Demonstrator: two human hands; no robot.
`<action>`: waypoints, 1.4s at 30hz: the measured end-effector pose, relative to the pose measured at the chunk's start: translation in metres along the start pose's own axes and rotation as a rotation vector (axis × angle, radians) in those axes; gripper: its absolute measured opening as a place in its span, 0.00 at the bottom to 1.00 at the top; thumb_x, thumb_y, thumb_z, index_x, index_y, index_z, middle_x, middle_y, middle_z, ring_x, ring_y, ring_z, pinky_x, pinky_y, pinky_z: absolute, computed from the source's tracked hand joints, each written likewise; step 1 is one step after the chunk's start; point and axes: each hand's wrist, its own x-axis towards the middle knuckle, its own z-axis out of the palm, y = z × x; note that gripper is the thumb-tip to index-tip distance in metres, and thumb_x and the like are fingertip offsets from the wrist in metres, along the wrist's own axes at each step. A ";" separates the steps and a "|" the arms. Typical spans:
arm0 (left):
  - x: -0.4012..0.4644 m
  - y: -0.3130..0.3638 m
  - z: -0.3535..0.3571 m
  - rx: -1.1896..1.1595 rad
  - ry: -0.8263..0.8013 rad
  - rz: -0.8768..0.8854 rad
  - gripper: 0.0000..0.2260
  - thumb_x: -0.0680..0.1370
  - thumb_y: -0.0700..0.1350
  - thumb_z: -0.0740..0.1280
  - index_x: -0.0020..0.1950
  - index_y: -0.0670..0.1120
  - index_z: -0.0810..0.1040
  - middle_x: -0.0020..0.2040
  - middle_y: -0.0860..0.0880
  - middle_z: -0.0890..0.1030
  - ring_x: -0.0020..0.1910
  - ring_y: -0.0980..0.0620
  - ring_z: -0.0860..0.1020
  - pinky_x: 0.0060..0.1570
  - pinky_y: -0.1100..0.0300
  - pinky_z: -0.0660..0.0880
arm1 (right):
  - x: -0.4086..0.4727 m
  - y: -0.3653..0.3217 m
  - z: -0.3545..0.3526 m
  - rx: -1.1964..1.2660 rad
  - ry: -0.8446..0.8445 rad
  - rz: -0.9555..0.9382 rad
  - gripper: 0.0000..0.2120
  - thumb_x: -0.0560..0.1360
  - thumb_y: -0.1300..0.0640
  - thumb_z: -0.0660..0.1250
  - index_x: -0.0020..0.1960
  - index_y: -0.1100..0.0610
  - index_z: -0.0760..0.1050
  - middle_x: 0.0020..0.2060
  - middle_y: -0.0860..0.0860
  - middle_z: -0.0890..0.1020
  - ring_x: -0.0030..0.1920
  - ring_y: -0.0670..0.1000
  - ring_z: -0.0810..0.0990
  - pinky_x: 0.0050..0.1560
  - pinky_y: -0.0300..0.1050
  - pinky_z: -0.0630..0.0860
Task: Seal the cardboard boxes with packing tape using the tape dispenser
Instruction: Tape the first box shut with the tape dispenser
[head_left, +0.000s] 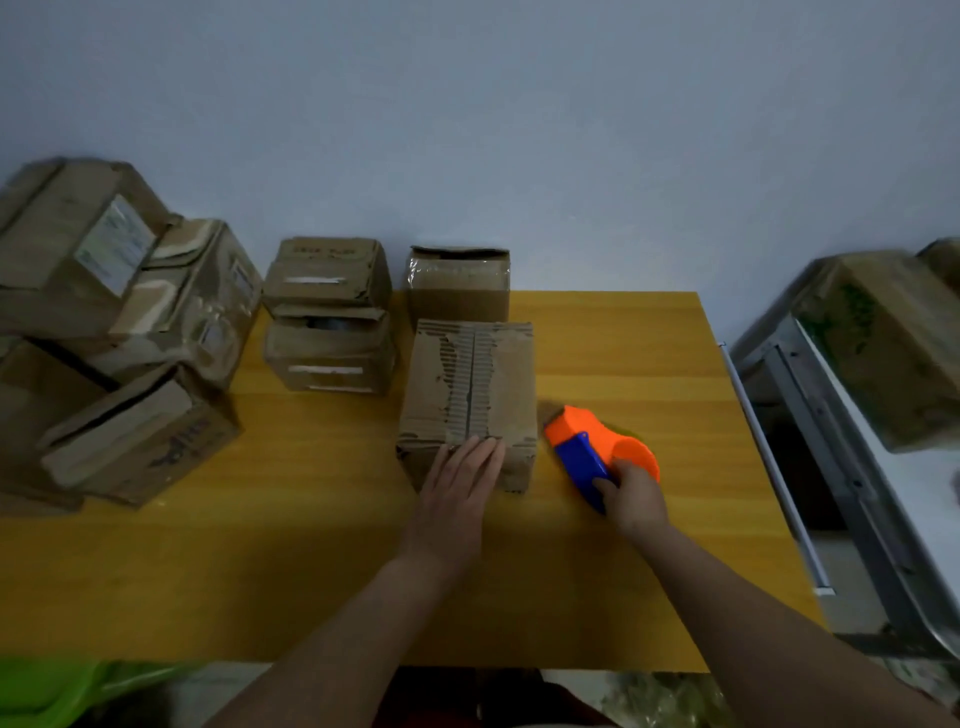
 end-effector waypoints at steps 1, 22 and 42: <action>0.003 -0.002 0.000 -0.019 -0.014 -0.022 0.37 0.67 0.32 0.64 0.77 0.44 0.61 0.74 0.47 0.65 0.75 0.50 0.57 0.74 0.49 0.45 | -0.001 -0.001 -0.007 0.091 0.002 -0.058 0.04 0.77 0.60 0.65 0.48 0.62 0.74 0.42 0.61 0.79 0.42 0.58 0.75 0.41 0.47 0.64; 0.100 0.026 -0.109 -1.381 -0.447 -0.528 0.15 0.80 0.42 0.57 0.50 0.40 0.83 0.48 0.43 0.85 0.49 0.47 0.80 0.56 0.52 0.75 | -0.061 -0.004 -0.119 0.567 -0.586 -0.359 0.09 0.77 0.65 0.64 0.56 0.65 0.78 0.50 0.57 0.84 0.52 0.53 0.83 0.51 0.40 0.77; 0.043 0.011 -0.082 -1.516 0.136 -0.986 0.10 0.76 0.36 0.69 0.56 0.34 0.79 0.41 0.43 0.81 0.35 0.51 0.77 0.36 0.58 0.76 | -0.059 -0.078 -0.094 0.234 -0.697 -0.396 0.13 0.71 0.49 0.72 0.48 0.58 0.76 0.36 0.51 0.82 0.34 0.48 0.81 0.34 0.39 0.75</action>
